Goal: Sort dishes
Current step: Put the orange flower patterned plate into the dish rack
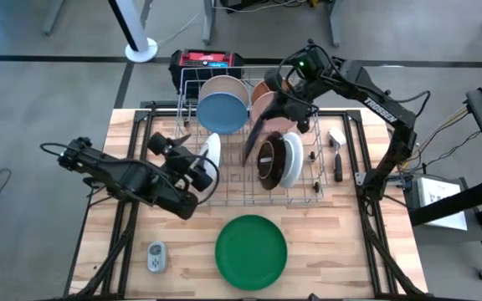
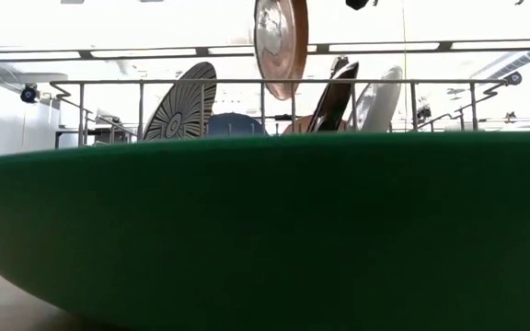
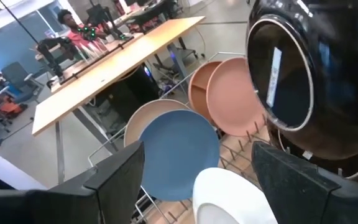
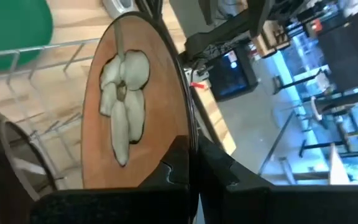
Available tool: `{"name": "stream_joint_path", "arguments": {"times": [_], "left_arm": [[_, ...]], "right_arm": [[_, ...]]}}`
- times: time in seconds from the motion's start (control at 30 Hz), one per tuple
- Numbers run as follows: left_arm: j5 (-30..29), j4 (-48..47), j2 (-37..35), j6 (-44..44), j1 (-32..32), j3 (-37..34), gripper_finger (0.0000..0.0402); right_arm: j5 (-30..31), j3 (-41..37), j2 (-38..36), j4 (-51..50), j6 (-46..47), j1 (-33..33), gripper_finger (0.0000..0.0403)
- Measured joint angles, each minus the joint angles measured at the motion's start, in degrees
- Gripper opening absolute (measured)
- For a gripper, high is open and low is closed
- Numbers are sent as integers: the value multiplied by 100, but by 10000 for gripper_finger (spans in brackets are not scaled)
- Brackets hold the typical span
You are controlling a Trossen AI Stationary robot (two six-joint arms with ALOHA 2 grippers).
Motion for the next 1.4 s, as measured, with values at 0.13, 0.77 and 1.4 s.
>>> {"name": "stream_joint_path", "arguments": {"times": [0.13,0.77,1.4], "left_arm": [[-17,-13,8,-1,3,1,284],[-13,-174,12,-1,4,-9,284],[-6,-419,19,-3,4,-13,284]], "right_arm": [[-1,-13,0,45,-114,3,1],[-460,-505,2,276,-628,3,0],[-1014,-956,4,434,-1704,-2,0]]}}
